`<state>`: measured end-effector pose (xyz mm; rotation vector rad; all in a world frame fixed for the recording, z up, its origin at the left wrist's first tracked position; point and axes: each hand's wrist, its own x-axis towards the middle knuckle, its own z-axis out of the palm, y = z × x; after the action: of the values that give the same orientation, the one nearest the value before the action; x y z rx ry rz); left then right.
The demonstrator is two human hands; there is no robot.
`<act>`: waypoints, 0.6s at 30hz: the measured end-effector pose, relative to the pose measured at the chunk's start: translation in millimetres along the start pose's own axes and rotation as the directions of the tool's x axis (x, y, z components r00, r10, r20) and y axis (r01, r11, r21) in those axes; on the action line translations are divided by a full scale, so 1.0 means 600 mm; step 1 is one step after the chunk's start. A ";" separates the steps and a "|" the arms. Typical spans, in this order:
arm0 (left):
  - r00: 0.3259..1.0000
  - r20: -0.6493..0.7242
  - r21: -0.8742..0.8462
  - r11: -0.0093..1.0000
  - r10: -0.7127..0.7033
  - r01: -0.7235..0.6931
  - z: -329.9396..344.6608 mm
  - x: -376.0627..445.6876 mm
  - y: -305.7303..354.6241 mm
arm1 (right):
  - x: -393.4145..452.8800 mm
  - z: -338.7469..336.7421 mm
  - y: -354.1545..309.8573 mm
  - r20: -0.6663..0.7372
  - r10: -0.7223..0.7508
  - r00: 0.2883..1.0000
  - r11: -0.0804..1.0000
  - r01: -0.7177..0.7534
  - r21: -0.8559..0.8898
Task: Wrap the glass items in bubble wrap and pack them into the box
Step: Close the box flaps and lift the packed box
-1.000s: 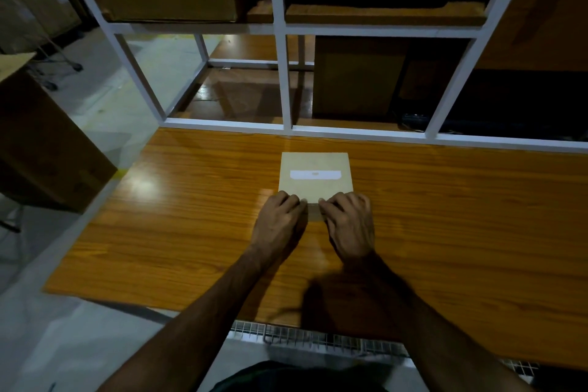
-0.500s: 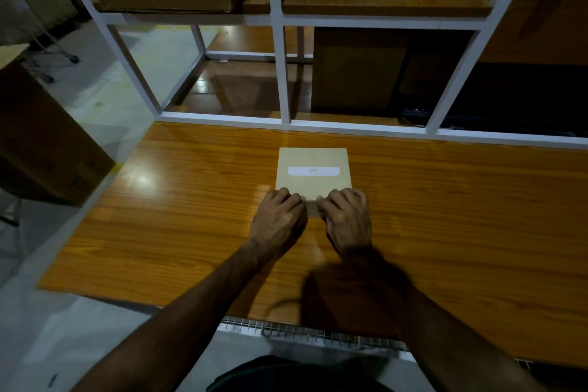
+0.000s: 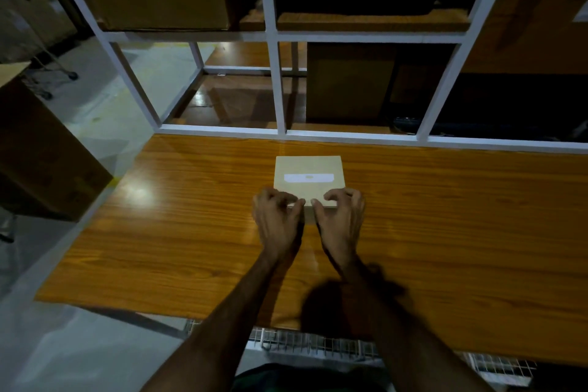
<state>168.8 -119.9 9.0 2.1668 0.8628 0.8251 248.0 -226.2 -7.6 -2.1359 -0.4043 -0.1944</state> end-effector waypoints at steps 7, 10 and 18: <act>0.876 0.153 -0.482 0.740 -0.456 0.470 0.011 -0.015 0.000 | -0.011 0.013 0.001 0.147 0.487 0.861 0.823 -0.509 0.251; 0.872 0.134 -0.626 0.642 -0.470 0.442 0.009 -0.032 0.025 | -0.017 0.019 0.005 0.159 0.455 0.876 0.813 -0.482 0.328; 0.768 0.207 -0.835 0.299 -0.607 0.461 0.007 -0.010 0.070 | 0.025 -0.004 -0.035 0.149 0.463 0.874 0.779 -0.481 0.402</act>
<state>182.7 -149.6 36.0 0.8106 0.8960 0.8014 254.4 -213.8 14.3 -1.7339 0.0802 0.2172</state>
